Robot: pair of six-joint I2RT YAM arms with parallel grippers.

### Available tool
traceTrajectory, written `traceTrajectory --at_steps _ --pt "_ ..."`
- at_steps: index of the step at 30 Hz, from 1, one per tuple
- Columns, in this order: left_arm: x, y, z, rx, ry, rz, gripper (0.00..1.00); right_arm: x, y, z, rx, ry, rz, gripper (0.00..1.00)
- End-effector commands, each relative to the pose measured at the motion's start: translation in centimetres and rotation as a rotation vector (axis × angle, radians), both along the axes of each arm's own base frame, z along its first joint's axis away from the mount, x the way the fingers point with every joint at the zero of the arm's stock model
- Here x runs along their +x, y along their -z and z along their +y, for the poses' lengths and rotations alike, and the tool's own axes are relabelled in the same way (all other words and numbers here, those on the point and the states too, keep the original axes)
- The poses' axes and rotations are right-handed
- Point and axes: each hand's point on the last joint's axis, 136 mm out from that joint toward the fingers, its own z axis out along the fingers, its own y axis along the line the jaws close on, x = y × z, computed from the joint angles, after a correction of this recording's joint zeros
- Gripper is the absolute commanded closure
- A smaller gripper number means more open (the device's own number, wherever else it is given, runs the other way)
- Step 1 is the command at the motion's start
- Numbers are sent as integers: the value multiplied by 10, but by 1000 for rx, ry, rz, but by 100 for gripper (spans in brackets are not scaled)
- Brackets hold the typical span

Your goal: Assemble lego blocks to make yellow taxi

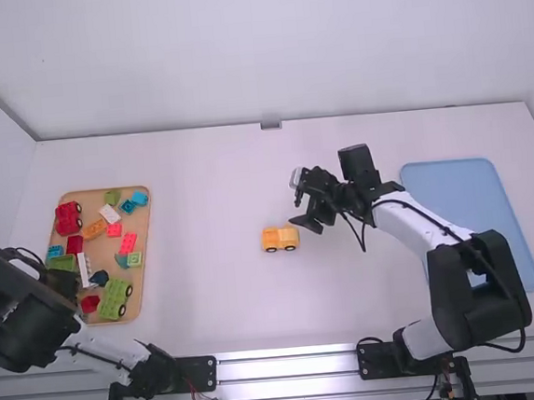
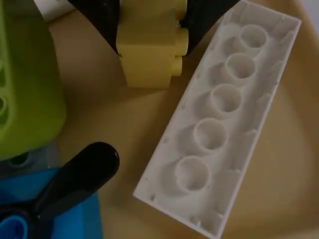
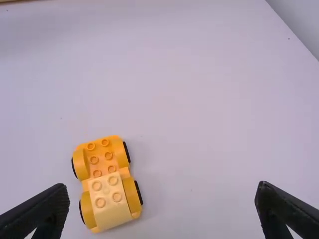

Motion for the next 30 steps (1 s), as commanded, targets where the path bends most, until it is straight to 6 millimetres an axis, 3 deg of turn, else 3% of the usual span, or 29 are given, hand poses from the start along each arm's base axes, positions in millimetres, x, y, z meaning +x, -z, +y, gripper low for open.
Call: traceTrajectory --at_steps 1,3,6,10,15,18,22,24,26,27,29,30 --pt "-5 11 -12 -40 15 14 78 -2 0 -1 6 2 9 2" --pt "0 9 -14 -53 44 -6 79 -2 0 0 6 0 9 2" --pt "19 1 -20 -99 122 -93 96 -3 -2 2 20 -9 8 2" --pt "23 -11 -19 -102 95 -117 98 7 -12 6 89 69 51 2" --pt "37 -45 -23 -62 128 -224 98 23 -31 12 194 159 79 2" --pt "49 -78 -33 -6 233 -321 98 15 -46 29 285 124 133 2" --pt "81 -133 -72 128 524 -484 98 8 -69 47 397 73 172 2" --pt "90 -146 -88 178 619 -519 98 10 -74 51 417 80 175 2" --pt "114 -171 -137 293 882 -593 98 12 -81 58 449 104 193 2" --pt "117 -174 -144 309 917 -602 98 12 -82 58 450 107 194 2" --pt "133 -187 -198 406 1169 -660 98 12 -84 62 465 126 216 2" --pt "136 -190 -211 432 1237 -675 98 12 -84 63 468 129 226 2"
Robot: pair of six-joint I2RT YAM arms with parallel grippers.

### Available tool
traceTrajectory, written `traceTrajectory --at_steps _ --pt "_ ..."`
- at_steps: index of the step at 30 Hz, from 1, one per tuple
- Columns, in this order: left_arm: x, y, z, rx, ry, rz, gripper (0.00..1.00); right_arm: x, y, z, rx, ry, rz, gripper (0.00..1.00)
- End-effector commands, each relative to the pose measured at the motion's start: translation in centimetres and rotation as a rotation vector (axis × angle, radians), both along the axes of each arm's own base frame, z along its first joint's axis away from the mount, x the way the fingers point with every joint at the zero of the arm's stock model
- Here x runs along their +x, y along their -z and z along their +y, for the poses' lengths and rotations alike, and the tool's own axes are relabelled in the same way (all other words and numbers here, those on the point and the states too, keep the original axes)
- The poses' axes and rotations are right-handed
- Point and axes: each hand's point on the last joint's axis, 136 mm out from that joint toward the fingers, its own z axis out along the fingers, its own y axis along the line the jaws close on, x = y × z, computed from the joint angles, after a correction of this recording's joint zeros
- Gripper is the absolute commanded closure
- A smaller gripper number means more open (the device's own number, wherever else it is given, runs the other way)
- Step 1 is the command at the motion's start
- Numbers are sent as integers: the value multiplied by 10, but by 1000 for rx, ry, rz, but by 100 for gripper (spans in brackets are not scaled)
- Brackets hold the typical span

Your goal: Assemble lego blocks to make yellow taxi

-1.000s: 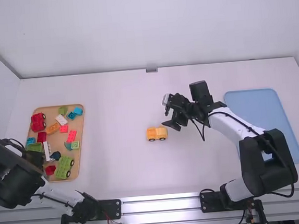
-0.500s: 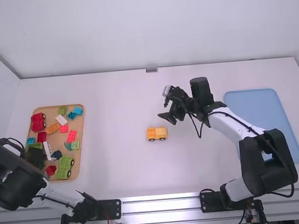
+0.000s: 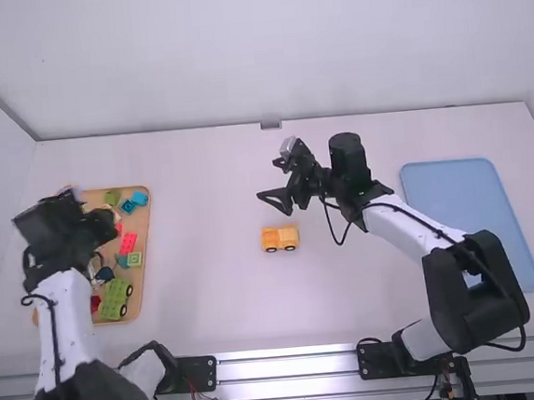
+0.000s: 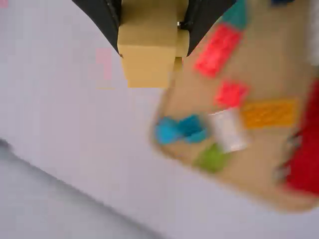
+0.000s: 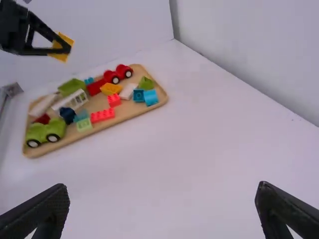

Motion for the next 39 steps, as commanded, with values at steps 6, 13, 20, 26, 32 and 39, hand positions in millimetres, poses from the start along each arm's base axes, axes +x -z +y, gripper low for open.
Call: traceTrajectory --at_steps 6,13,20,26,32,39 --pt "8 0 -161 396 650 -217 98 -9 9 -8 57 32 273 2" --pt "7 25 -247 548 878 -336 98 -25 15 -27 92 -29 429 7" --pt "21 48 -293 599 934 -329 99 -33 43 -32 -13 23 489 11" --pt "32 60 -325 587 995 -320 99 -32 58 -31 -85 89 500 21" --pt "34 60 -347 532 1073 -352 99 -24 81 -31 -137 157 535 24" --pt "28 64 -351 554 1136 -359 99 -26 84 -25 -14 28 622 38"
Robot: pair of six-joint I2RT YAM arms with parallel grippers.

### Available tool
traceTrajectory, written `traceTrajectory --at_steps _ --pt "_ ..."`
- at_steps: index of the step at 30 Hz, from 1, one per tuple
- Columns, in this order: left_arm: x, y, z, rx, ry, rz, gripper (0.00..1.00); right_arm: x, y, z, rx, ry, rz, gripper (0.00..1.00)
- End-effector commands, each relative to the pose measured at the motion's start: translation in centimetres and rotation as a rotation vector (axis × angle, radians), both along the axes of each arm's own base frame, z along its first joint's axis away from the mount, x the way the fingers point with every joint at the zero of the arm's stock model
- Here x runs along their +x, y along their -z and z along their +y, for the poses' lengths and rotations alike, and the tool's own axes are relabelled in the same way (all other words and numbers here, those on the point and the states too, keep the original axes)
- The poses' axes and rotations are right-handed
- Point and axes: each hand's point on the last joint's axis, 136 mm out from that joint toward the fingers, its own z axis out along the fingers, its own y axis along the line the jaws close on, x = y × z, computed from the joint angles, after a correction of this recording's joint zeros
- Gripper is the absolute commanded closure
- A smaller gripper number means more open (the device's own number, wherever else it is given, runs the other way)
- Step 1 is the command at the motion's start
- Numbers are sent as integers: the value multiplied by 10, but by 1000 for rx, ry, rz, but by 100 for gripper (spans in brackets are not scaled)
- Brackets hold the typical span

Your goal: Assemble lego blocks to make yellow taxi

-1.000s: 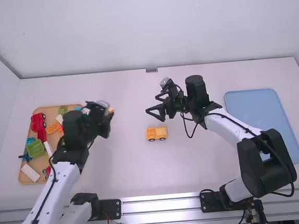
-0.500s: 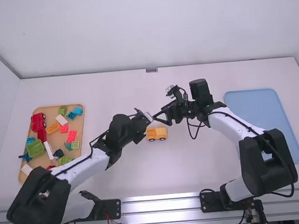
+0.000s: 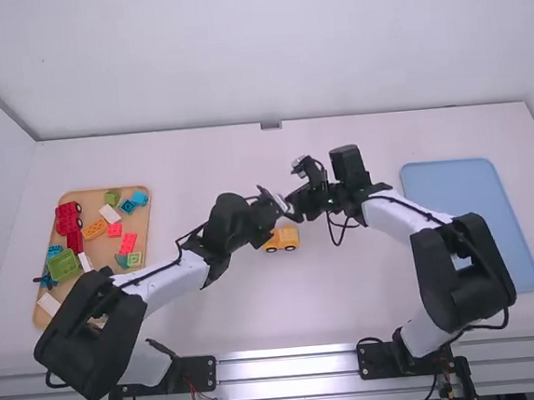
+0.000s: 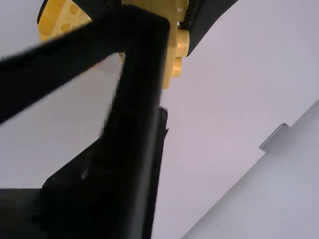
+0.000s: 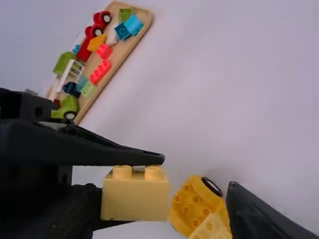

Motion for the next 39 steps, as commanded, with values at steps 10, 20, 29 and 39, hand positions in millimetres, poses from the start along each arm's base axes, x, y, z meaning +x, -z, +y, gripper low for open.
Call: traceTrajectory --at_steps 10,20,29,39 --pt "1 0 -9 38 73 -49 99 -10 8 16 74 -75 103 41" --pt "11 2 -13 32 68 -95 99 -9 9 14 61 -61 118 51" --pt "13 -3 -16 5 65 -104 98 -12 10 20 55 -74 110 68" --pt "13 -6 -16 -66 23 -52 1 -5 3 23 74 -77 56 84"
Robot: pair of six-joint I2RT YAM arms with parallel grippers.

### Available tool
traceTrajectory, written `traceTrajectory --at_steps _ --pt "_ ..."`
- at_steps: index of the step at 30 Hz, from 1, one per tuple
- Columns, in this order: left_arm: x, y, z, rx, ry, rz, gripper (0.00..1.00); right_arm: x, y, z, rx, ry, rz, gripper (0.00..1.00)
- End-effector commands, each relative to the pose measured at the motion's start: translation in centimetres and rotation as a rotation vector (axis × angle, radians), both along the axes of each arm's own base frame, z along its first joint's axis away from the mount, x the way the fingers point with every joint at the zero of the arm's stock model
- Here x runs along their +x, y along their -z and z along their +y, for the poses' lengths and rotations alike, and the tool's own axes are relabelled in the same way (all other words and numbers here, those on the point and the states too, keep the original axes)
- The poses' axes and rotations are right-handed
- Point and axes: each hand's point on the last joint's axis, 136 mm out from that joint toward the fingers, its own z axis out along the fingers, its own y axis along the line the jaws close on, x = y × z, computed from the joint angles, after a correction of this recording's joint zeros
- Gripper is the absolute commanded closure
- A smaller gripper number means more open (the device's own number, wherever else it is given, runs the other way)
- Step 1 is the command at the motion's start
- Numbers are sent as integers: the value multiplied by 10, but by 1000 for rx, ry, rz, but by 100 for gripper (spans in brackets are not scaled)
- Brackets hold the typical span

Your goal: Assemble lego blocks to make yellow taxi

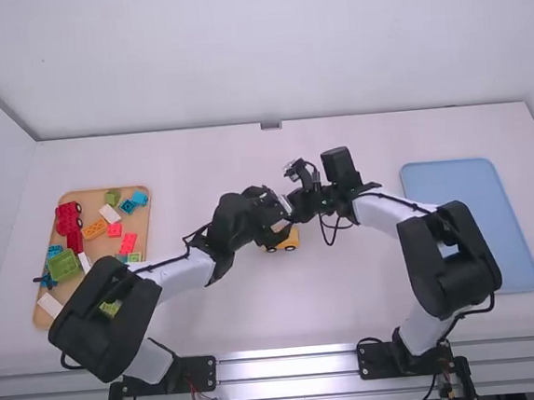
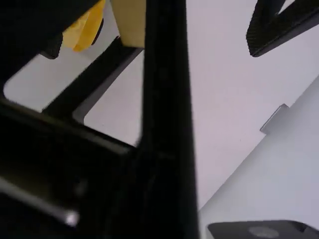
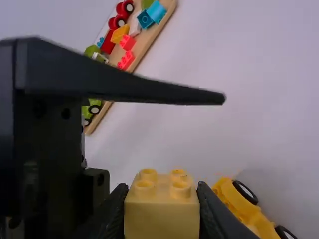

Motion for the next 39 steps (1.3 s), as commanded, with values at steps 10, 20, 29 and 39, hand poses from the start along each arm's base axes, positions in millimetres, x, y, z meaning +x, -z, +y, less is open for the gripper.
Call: traceTrajectory --at_steps 10,20,29,39 --pt "-6 -49 21 -227 -108 151 1 26 -18 -26 -65 -53 -183 85" --pt "-58 -108 36 -292 314 355 1 -2 -73 -22 -6 -367 -455 95" --pt "-59 -102 29 -375 473 471 1 -43 -103 -9 34 -591 -580 92" --pt "-64 -98 24 -398 538 480 9 -46 -108 -6 29 -611 -586 92"
